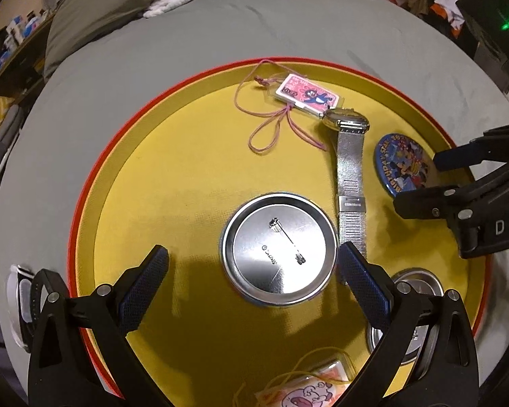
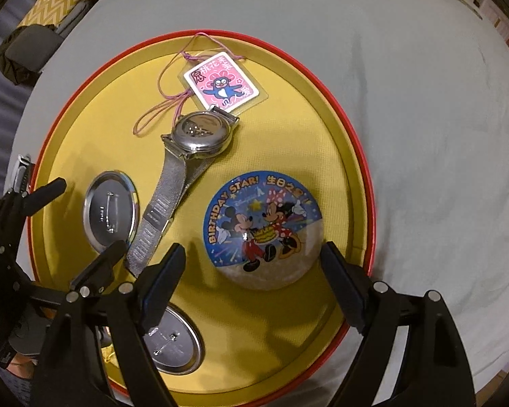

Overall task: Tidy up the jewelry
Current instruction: 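Grasp the large silver pin badge with the left tool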

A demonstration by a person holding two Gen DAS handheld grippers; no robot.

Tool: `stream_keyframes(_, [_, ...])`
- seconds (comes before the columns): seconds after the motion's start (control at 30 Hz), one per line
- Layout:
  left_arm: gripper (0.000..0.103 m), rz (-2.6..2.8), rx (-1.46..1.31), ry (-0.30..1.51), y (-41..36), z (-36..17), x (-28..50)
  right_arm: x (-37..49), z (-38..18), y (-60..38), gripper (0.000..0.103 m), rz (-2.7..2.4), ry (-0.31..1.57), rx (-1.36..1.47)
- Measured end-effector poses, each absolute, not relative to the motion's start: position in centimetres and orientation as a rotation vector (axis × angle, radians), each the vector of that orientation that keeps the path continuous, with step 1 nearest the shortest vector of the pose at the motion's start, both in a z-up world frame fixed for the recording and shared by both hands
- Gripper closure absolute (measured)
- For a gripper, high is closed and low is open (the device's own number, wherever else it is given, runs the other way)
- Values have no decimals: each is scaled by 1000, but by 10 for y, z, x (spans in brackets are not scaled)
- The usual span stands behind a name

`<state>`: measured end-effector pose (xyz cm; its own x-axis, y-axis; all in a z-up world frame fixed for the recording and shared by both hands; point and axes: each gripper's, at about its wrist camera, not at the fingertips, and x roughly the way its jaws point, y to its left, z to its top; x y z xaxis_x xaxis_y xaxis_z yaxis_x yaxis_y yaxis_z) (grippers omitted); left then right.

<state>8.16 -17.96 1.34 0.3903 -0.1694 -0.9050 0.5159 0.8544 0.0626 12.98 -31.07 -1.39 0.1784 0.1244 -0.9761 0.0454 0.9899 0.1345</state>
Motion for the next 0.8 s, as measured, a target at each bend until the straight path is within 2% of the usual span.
stream_keyframes(0.13, [6,-453,353,1102,-181,13,87,129,-15,-299,22,45,1387,91])
stream_keyframes(0.37, [6,-462,365,1112,-186,10,91,129,-19,-281,22,19,1382,20])
stream_keyframes(0.63, [5,-478,341,1137,-183,8,96,139,-23,-283,8,17,1384,59])
stream_keyframes(0.8, [4,-484,349,1136,-181,9,99,147,-26,-284,8,17,1400,44])
